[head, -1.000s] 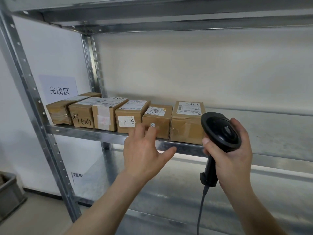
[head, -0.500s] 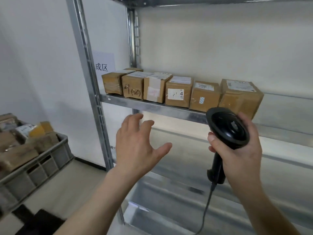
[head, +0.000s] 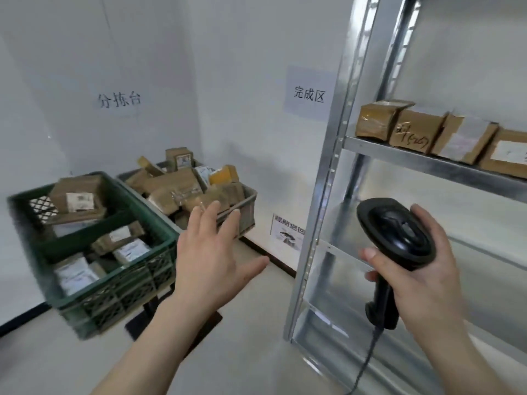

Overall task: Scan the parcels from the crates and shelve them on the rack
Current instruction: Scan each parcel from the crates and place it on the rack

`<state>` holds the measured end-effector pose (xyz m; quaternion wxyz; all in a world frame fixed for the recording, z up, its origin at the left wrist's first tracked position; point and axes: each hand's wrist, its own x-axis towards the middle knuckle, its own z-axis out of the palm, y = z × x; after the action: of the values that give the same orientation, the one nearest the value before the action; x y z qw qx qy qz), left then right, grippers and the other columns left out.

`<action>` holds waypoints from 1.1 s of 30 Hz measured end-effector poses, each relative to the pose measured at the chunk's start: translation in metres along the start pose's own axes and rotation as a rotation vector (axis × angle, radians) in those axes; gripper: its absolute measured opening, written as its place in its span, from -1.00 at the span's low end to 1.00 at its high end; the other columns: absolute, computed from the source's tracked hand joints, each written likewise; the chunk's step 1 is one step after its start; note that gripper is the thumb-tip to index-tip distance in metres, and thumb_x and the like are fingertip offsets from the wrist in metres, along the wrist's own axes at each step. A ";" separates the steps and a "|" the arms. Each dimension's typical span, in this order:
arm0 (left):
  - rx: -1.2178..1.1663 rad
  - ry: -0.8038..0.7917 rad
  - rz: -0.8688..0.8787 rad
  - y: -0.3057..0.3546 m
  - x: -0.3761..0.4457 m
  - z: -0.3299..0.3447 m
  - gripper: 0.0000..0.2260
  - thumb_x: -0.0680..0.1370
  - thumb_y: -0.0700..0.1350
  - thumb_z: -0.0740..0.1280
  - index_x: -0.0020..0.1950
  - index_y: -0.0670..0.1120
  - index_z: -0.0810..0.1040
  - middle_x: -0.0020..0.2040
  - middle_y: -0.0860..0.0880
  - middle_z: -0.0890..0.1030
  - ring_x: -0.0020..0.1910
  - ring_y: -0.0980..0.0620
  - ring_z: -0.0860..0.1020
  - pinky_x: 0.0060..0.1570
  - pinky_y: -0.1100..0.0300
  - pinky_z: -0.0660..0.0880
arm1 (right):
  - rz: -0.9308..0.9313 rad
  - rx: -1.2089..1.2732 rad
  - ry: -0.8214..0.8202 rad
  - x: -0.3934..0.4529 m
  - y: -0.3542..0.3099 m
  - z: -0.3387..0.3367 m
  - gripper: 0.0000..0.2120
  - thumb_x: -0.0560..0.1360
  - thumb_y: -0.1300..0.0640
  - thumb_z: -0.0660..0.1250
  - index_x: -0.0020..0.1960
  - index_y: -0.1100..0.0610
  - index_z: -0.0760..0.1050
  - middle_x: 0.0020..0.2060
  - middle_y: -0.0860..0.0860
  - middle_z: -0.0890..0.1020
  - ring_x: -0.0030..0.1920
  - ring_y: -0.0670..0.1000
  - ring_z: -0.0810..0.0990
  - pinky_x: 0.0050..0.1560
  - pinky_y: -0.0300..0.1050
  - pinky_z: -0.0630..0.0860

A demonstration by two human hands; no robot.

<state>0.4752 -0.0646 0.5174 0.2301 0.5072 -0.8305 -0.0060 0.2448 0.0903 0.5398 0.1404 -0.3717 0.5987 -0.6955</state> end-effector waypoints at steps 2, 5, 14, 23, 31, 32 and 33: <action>0.013 -0.036 -0.072 -0.037 -0.014 -0.007 -0.10 0.35 0.56 0.16 0.59 0.11 0.22 0.63 -0.10 0.13 0.60 -0.22 0.04 0.50 -0.21 0.22 | -0.010 0.017 -0.052 -0.011 0.005 0.033 -0.23 0.36 0.38 0.57 0.23 -0.38 0.42 0.15 -0.14 0.61 0.00 0.25 0.70 -0.28 -0.12 0.68; 0.016 -0.058 -0.167 -0.084 -0.031 -0.017 -0.10 0.39 0.53 0.24 0.62 0.15 0.13 0.65 -0.06 0.04 0.63 -0.19 -0.03 0.56 -0.16 0.11 | -0.005 0.017 -0.111 -0.023 0.009 0.073 -0.21 0.35 0.40 0.58 0.37 -0.23 0.44 0.16 -0.14 0.61 -0.05 0.12 0.71 -0.27 -0.08 0.69; 0.005 -0.046 -0.371 -0.159 -0.055 -0.033 -0.12 0.40 0.51 0.27 0.62 0.15 0.13 0.65 -0.01 0.02 0.63 -0.15 -0.08 0.56 -0.16 0.11 | 0.034 0.056 -0.262 -0.029 0.017 0.163 -0.22 0.35 0.36 0.60 0.37 -0.25 0.43 0.15 -0.03 0.64 -0.25 0.15 0.69 -0.15 0.16 0.70; 0.065 -0.051 -0.437 -0.186 -0.017 -0.020 -0.11 0.40 0.49 0.29 0.62 0.16 0.12 0.65 -0.01 0.03 0.63 -0.15 -0.08 0.54 -0.15 0.11 | 0.069 0.080 -0.401 0.013 0.044 0.220 -0.17 0.34 0.29 0.62 0.33 -0.39 0.37 0.20 -0.11 0.59 0.01 0.22 0.69 -0.19 -0.01 0.69; 0.096 -0.077 -0.478 -0.185 0.069 0.019 -0.08 0.38 0.52 0.29 0.63 0.16 0.10 0.66 0.01 -0.01 0.63 -0.13 -0.08 0.54 -0.16 0.10 | 0.029 0.068 -0.494 0.089 0.083 0.252 -0.16 0.31 0.22 0.65 0.31 -0.45 0.38 0.22 -0.16 0.59 0.16 0.31 0.63 0.25 0.37 0.55; 0.100 -0.080 -0.490 -0.184 0.077 0.023 -0.08 0.38 0.52 0.29 0.63 0.16 0.09 0.66 0.01 -0.01 0.63 -0.13 -0.09 0.54 -0.15 0.10 | 0.032 0.075 -0.514 0.097 0.087 0.257 -0.16 0.31 0.22 0.65 0.34 -0.42 0.37 0.22 -0.15 0.59 0.17 0.30 0.62 0.26 0.38 0.54; 0.104 -0.081 -0.500 -0.184 0.083 0.027 -0.08 0.38 0.51 0.29 0.63 0.16 0.09 0.66 0.02 -0.01 0.64 -0.12 -0.09 0.54 -0.15 0.11 | 0.027 0.081 -0.531 0.104 0.090 0.261 -0.15 0.31 0.22 0.64 0.34 -0.42 0.36 0.21 -0.14 0.59 0.16 0.29 0.62 0.26 0.38 0.53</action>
<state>0.5878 -0.2305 0.4802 0.1618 0.7073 -0.6870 -0.0405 0.3297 -0.1888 0.4936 0.3165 -0.5274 0.5175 -0.5949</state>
